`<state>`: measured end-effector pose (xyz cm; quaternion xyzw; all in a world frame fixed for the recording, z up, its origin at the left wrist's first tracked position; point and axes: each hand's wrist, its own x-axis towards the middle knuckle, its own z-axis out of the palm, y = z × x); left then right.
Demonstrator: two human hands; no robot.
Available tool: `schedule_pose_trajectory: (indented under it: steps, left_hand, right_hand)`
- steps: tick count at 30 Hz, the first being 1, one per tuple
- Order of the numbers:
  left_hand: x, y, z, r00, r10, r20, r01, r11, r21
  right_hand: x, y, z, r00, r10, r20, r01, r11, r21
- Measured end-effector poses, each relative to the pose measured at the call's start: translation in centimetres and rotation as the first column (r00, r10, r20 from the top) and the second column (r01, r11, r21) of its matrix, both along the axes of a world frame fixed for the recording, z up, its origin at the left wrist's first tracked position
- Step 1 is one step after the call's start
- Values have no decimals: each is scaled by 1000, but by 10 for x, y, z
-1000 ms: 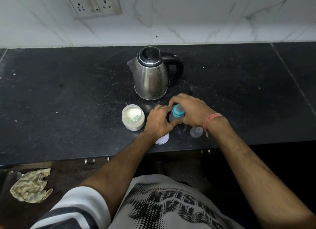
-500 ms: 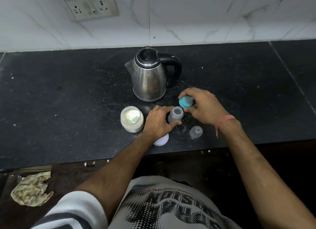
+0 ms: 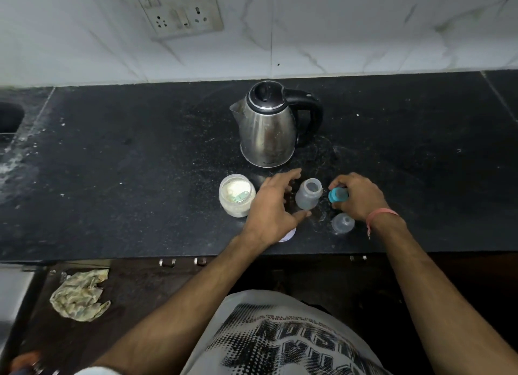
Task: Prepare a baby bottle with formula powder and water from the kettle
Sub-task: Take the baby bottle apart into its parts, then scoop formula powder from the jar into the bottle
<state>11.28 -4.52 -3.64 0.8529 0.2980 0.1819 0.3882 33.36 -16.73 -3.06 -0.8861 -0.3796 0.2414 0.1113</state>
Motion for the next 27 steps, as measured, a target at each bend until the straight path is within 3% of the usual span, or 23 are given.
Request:
schedule_pose_trajectory:
  steps: [3,5,10,13,16,20,24,27]
  left_hand:
    - [-26,1,24,974,144,177,-168,977,133]
    - [-43,9,31,942,237,236,-280,945,167]
    - [-74,40,12,930,356,92,-364,927,86]
    - [-81,46,-2,919,392,45,-393,919,9]
    - [-82,45,-8,900,434,40,-433,901,-25]
    - [-80,35,-7,848,528,39,-525,848,-70]
    - [-80,34,-10,836,548,38,-542,834,-104]
    - [-82,35,-13,841,539,49,-533,840,-103]
  right_hand:
    - [4,3,9,996,17,-83,-17,1000,6]
    - [4,5,22,994,12,-105,-3,996,93]
    - [-25,20,67,979,-72,191,-28,879,475]
    - [-64,40,84,993,43,114,-104,785,611]
    - [-102,66,83,966,239,97,-253,805,537]
    - [-135,96,76,893,428,139,-450,843,296]
    - [-148,115,76,844,480,238,-508,859,69]
    - [-151,128,79,881,425,208,-428,903,-33]
